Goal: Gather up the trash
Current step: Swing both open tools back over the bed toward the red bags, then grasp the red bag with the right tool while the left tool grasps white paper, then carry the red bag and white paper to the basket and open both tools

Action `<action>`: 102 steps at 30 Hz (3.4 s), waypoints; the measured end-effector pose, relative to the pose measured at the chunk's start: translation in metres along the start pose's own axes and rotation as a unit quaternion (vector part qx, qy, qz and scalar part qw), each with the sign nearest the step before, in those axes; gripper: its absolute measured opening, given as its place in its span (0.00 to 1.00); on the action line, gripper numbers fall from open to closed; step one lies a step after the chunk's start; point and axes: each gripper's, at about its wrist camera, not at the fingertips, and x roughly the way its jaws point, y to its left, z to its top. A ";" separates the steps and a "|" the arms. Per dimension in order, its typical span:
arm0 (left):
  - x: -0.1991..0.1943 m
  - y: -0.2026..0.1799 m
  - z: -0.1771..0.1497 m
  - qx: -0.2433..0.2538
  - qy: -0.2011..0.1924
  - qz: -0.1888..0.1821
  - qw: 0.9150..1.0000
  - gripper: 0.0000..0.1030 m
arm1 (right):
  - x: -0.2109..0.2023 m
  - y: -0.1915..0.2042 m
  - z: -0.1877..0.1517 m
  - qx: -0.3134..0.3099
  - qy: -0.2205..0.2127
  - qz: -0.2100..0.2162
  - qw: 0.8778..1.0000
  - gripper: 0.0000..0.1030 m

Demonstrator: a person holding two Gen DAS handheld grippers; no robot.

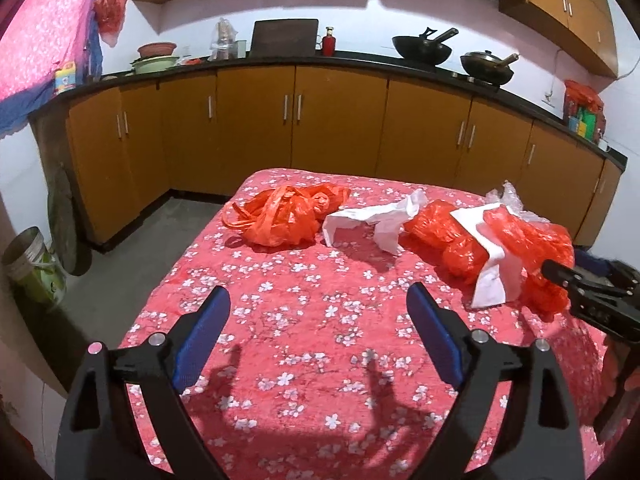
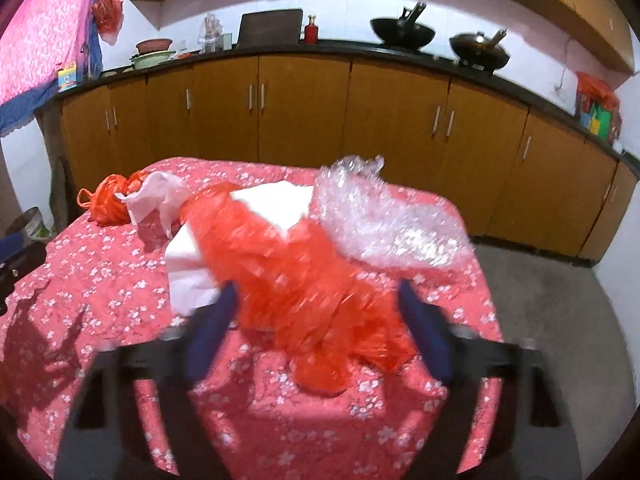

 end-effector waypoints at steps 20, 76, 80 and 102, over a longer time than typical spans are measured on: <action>0.047 -0.025 0.051 -0.029 -0.006 -0.055 0.998 0.78 | -0.025 -0.041 -0.016 0.094 -0.025 -0.001 0.995 0.16; -0.008 -0.105 0.057 0.075 -0.002 -0.169 0.983 0.00 | -0.114 -0.095 -0.026 0.143 -0.084 -0.074 0.983 0.16; -0.017 -0.136 0.052 0.098 -0.004 -0.196 0.976 0.00 | -0.127 -0.117 -0.041 0.161 -0.085 -0.103 0.978 0.16; -0.044 -0.321 -0.018 0.195 0.045 -0.348 0.916 0.00 | -0.191 -0.257 -0.169 0.277 -0.048 -0.271 0.921 0.16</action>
